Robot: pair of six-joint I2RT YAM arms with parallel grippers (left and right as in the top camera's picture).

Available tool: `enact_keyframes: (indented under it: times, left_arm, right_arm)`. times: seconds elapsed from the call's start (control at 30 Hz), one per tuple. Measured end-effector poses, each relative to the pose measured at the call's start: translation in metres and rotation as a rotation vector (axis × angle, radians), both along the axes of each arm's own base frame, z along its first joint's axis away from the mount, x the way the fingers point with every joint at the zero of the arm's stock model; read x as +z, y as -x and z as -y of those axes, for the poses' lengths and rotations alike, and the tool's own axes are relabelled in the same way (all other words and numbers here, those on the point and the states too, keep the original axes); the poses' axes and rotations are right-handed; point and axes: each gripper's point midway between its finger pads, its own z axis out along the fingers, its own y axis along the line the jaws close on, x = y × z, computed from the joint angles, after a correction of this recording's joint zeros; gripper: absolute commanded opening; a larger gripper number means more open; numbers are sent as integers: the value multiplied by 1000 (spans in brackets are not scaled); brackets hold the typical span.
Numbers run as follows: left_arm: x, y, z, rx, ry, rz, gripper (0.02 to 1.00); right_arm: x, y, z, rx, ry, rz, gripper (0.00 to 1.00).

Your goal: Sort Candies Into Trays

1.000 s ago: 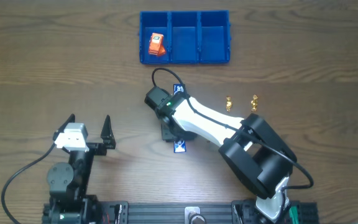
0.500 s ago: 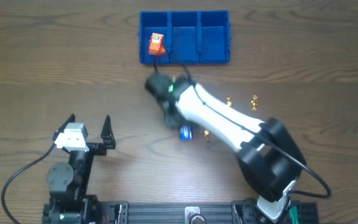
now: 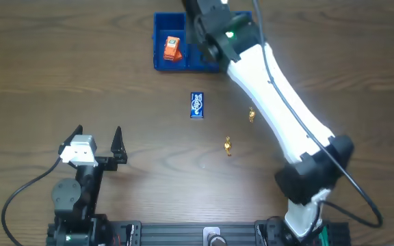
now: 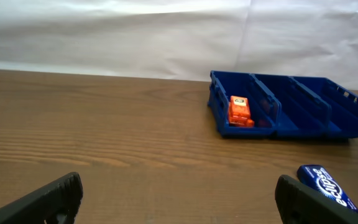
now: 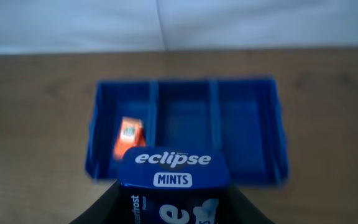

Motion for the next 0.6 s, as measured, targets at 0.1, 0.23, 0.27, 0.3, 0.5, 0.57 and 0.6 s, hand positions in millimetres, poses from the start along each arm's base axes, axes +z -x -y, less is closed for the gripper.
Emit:
enact_keyframes:
  times: [0.1,0.23,0.27,0.3,0.5,0.57,0.6]
  left_arm:
    - [0,0,0,0,0,0,998]
    - [0,0,0,0,0,0,996]
    - [0,0,0,0,0,0,998]
    - [0,0,0,0,0,0,998]
    - [0,0,0,0,0,0,996]
    - [0,0,0,0,0,0,998]
    - [0,0,0,0,0,0,998]
  right_arm:
    - [-30,-26,-8,8,46,14,305]
    - [-77,-54,-14,25,108,1,305]
    - [-85,-57,-15,29,118,-1,305]
    - [-93,-61,-16,33,129,-3,305]
    - [-103,-73,-15,40,147,15,312]
    - [-101,-75,-11,33,144,22,329]
    - [-101,-76,-10,30,145,21,336]
